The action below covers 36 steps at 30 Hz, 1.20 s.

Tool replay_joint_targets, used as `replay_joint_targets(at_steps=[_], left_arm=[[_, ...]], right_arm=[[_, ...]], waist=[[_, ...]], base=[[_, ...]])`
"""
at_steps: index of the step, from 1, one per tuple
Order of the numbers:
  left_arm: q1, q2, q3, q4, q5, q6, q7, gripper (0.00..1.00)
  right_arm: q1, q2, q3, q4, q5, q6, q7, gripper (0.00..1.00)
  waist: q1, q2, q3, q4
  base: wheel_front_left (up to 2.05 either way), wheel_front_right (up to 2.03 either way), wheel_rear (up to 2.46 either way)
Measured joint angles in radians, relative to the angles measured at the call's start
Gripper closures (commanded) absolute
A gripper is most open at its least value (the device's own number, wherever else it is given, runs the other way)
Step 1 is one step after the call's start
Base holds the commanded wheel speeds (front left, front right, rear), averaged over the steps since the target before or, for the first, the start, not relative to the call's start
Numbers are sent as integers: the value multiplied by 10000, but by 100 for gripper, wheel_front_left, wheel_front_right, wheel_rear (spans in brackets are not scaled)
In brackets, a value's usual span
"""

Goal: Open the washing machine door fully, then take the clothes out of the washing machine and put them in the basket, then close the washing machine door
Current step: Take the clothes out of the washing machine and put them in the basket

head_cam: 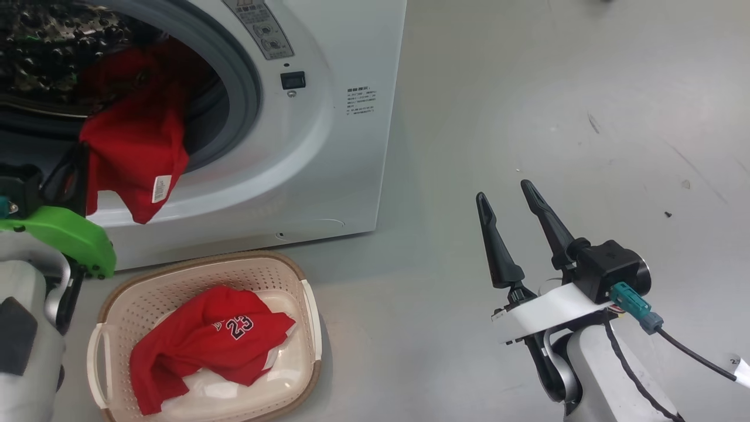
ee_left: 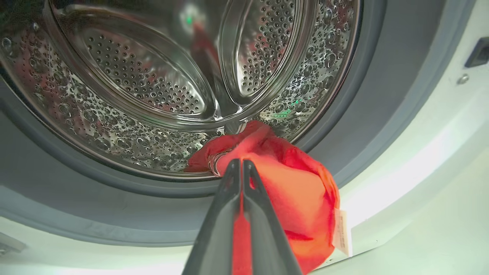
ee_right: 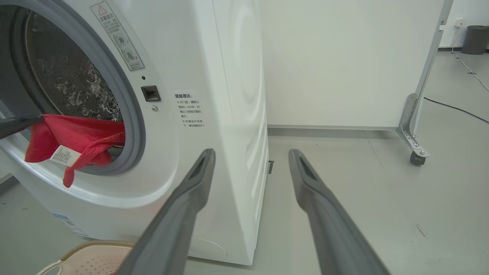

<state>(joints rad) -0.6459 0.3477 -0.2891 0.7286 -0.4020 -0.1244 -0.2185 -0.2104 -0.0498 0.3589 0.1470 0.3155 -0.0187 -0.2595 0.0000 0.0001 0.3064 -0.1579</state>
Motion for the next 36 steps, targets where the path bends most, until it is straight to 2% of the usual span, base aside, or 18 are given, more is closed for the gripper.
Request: replay_joint_targets(at_steps=[8,17,26,36], left_arm=[[557,-282,192,-481,-69,0,-309,100],[915,-500,265,-1716,92,6,-337,100],[983,-855,989,-4184,314,274,-336,100],[1193,-970,1639,-5962,800,460,-337,100]], right_arm=[[207,0,-98,125,0,90,0,0],[408,2,-201,174,0,174,0,0],[570,2,-384,136,0,176,0,0],[571,2,-391,153,-2,284,2,0]], waist=[[0,-1,-533,212],[0,0,-1011,465],[0,0,-1172,744],[0,0,-1351,914]], base=[[0,0,0],[0,0,0],[0,0,0],[0,0,0]])
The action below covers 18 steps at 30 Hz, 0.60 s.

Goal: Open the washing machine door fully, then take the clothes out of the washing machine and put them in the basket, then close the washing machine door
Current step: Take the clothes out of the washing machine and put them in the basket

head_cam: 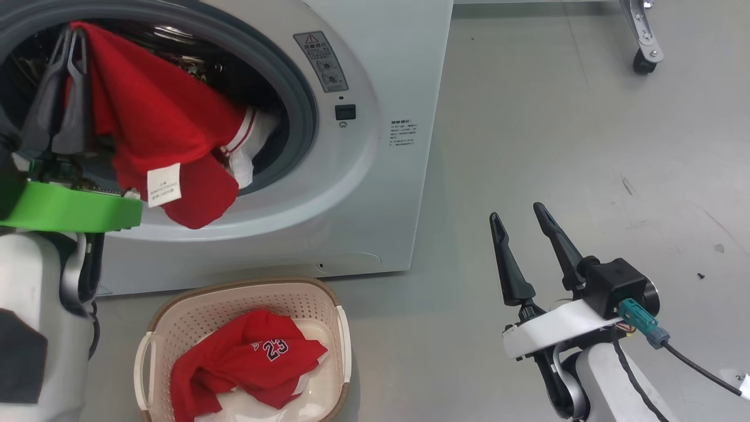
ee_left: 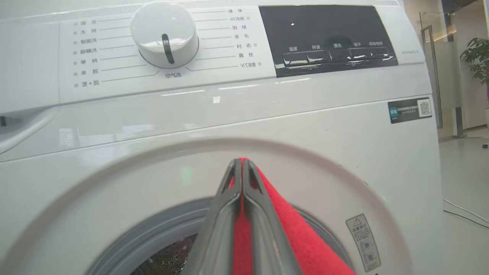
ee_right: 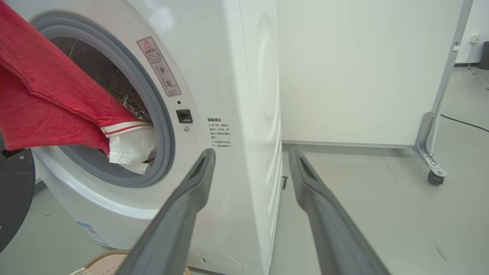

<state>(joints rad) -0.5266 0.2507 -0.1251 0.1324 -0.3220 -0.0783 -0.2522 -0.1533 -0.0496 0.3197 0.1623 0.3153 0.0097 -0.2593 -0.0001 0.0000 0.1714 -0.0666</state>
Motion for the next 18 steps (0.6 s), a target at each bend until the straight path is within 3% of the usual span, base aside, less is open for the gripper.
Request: replay_joint_targets(at_steps=[8,18], left_arm=[[213,-190,422,-1308,171,73,-52,100],[1491,-293,100,-1020,318,13,-52,100]], right_arm=[[8,0,63,6,0,98,0,0],[49,0,63,10,2,157,0,0]], waist=[[0,0,-96,5],[0,0,-141,-23]], base=[[0,0,0],[0,0,0]])
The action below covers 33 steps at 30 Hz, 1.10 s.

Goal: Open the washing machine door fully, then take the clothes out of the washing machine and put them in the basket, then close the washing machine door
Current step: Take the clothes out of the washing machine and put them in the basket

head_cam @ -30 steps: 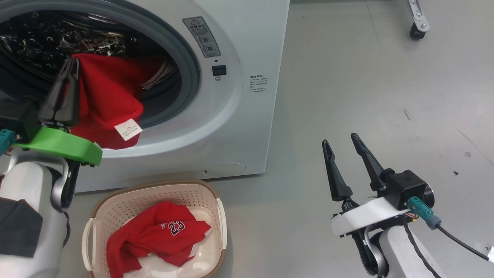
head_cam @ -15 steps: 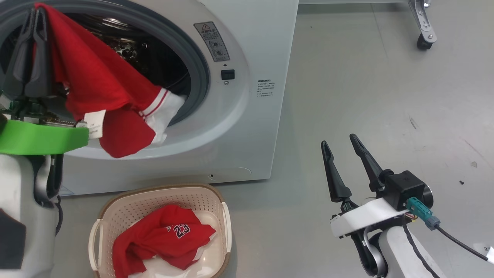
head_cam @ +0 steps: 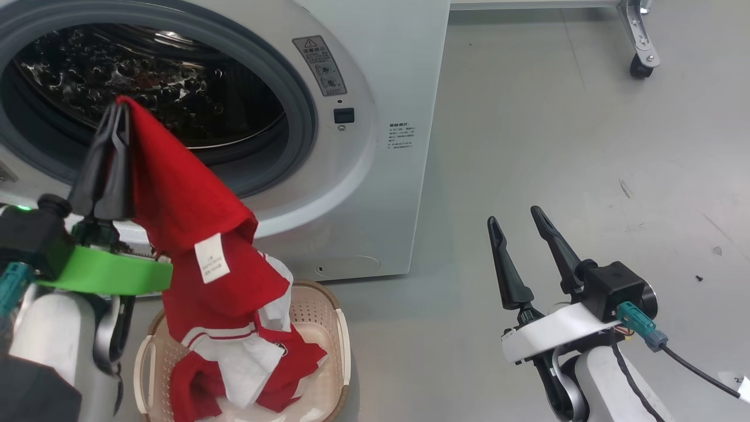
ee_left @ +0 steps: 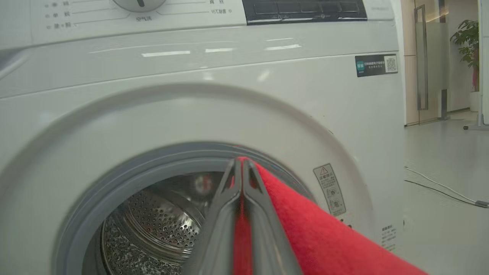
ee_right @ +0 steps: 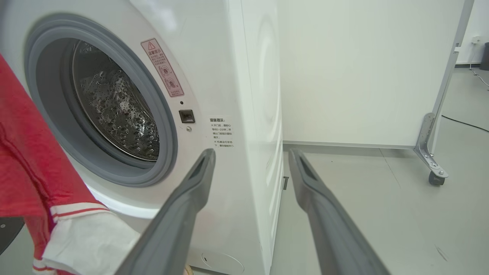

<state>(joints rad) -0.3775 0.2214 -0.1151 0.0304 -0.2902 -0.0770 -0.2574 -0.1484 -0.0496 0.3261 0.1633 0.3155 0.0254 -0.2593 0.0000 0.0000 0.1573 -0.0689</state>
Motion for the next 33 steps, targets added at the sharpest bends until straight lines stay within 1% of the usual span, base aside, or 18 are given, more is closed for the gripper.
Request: replay_joint_targets(at_steps=[11,20,26,33], left_arm=[[1276,176,-525,963,61,-163,8,100],[1382,253,-650,1396,88,-251,8,100],[1434,479,-840,1923,104,-336,10,100],[1484,571,-1177,2602,104,-353,234,100]], right_arm=[[142,2,52,-65,0,0,0,0],[128,0,77,-144,-15,-2,0,0],[50,0,169,-257,-19,-8,0,0],[-116,-2,242,-393,-63,-29,0,0]], waist=[[0,0,210,-64],[0,0,709,-148],[0,0,1078,-233],[0,0,1603,-350]], base=[[0,0,0],[0,0,0],[0,0,0],[0,0,0]])
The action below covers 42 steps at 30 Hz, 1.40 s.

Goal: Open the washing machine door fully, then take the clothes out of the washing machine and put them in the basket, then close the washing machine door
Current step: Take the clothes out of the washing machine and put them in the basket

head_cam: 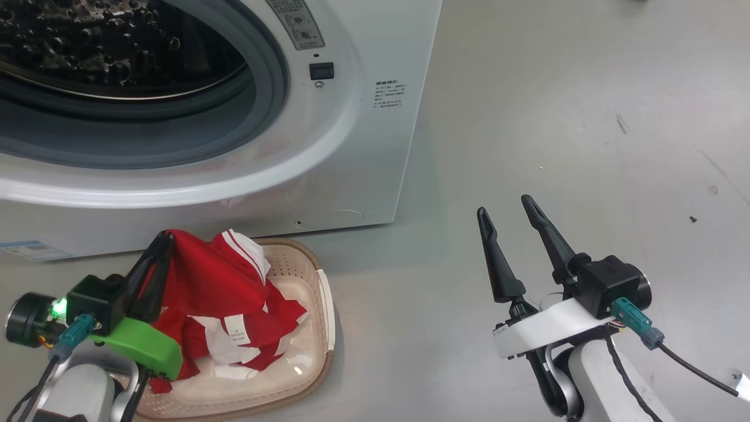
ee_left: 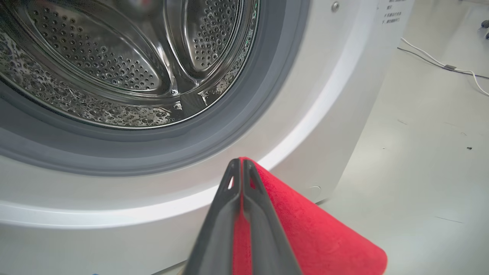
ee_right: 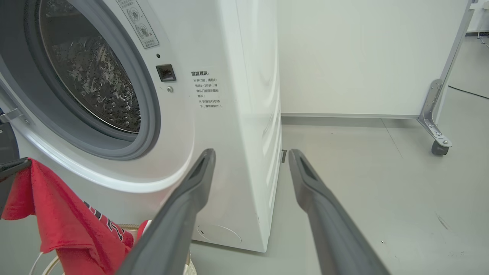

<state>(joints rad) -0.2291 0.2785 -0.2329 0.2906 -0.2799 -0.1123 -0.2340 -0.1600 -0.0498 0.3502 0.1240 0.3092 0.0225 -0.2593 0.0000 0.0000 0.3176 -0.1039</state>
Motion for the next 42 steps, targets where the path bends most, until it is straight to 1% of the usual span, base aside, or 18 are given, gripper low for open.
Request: replay_joint_targets(at_steps=[2,3,6,16,22,25,27,29,32,36,38,42], left_arm=[[-2,44,-17,199,0,-2,54,100],[-5,107,-105,366,2,-31,163,100],[-22,192,-196,709,0,-79,255,100],[-694,207,-173,1718,-98,-79,318,100],[-880,268,138,2717,-253,-81,487,100],[-891,282,428,3219,-518,-71,577,100],[-945,265,556,3494,-614,-56,608,100],[-1097,244,652,3714,-685,27,658,100],[-1303,236,662,3841,-692,29,656,100],[-1753,121,625,4130,-692,27,642,100],[-1858,48,575,4276,-692,27,639,100],[-1931,-155,502,4742,-692,27,568,100]], right_arm=[[-17,2,48,-35,-27,-4,-2,0],[-71,2,75,-67,-27,-73,-2,0],[-226,0,104,-127,-44,-75,-2,0],[-472,0,115,-245,-128,-169,-2,0],[-651,2,121,-347,-205,-180,-2,0],[-682,2,111,-391,-209,-257,-2,0],[-707,2,79,-422,-234,-339,-2,0],[-772,2,25,-447,-270,-345,-2,0],[-791,2,-23,-500,-307,-353,-2,0],[-820,2,-81,-518,-353,-359,-2,0],[-880,4,-81,-520,-403,-431,-2,0],[-1032,4,-67,-520,-403,-433,-2,0]], waist=[[0,0,169,-41],[0,0,349,-86],[0,0,625,-160],[0,0,1519,-436],[0,0,1970,-563],[0,0,2162,-613],[0,0,2284,-637],[0,0,2403,-645],[0,0,2516,-642],[0,0,2720,-599],[0,0,2792,-562],[1,0,2879,-482]], base=[[0,0,0],[0,0,0],[0,0,0],[0,0,0],[0,0,0],[0,0,0],[0,0,0],[0,0,0],[0,0,0],[0,0,0],[0,0,0],[0,0,0]])
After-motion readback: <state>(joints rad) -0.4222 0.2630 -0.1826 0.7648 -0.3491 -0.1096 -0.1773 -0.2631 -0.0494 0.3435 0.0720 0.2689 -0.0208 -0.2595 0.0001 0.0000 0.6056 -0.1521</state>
